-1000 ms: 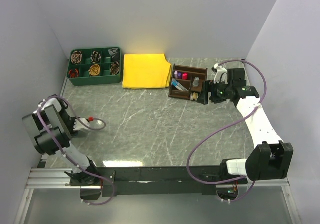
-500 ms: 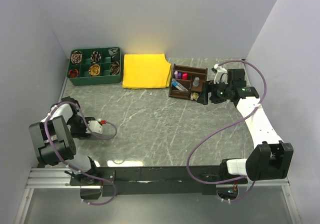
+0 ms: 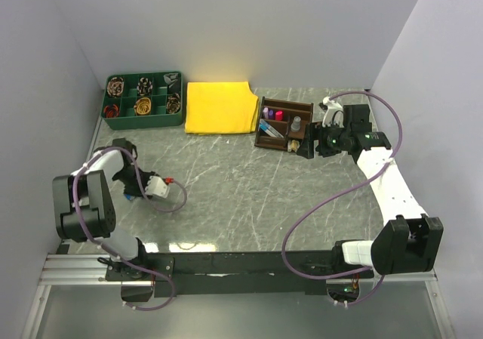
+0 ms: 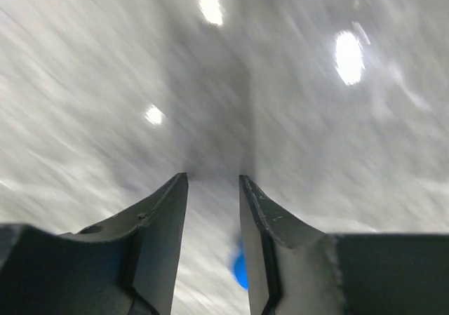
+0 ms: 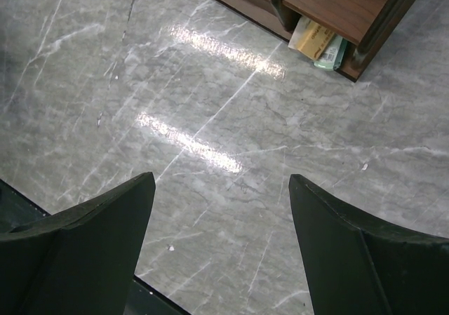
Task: Sort the stationery into containers
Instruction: Move the stationery to the center of the board.
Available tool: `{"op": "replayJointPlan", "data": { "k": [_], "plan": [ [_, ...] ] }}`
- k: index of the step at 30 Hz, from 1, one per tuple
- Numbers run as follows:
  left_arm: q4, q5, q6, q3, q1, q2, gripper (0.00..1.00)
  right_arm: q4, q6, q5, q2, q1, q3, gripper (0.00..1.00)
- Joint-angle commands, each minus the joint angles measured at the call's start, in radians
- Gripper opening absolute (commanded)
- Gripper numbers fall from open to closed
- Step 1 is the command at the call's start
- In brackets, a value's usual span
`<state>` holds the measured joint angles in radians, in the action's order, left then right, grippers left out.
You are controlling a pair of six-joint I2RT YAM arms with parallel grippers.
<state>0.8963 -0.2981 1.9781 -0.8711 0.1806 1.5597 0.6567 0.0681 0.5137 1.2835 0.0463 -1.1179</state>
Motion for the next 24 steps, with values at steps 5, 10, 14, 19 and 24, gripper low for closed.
{"op": "replayJointPlan", "data": {
  "k": [5, 10, 14, 19, 24],
  "plan": [
    [0.017, -0.381, -0.135, -0.204, -0.251, 0.152, 0.39, -0.043, 0.004, 0.012, 0.004, 0.009, 0.009, 0.85],
    [-0.065, -0.417, -0.612, -0.507, -0.299, 0.198, 0.31, -0.054, 0.004, 0.02, 0.004, 0.009, 0.016, 0.85],
    [0.22, -0.446, -0.373, -0.741, -0.181, 0.263, 0.62, -0.055, 0.004, 0.04, 0.007, 0.007, 0.027, 0.85],
    [0.476, -0.29, 0.002, -0.755, -0.021, 0.252, 0.77, -0.075, 0.013, 0.063, 0.039, 0.007, 0.03, 0.85],
    [0.474, -0.108, 0.434, -0.582, 0.115, 0.18, 0.75, -0.106, -0.002, 0.083, 0.059, 0.007, 0.039, 0.85]
  ]
}}
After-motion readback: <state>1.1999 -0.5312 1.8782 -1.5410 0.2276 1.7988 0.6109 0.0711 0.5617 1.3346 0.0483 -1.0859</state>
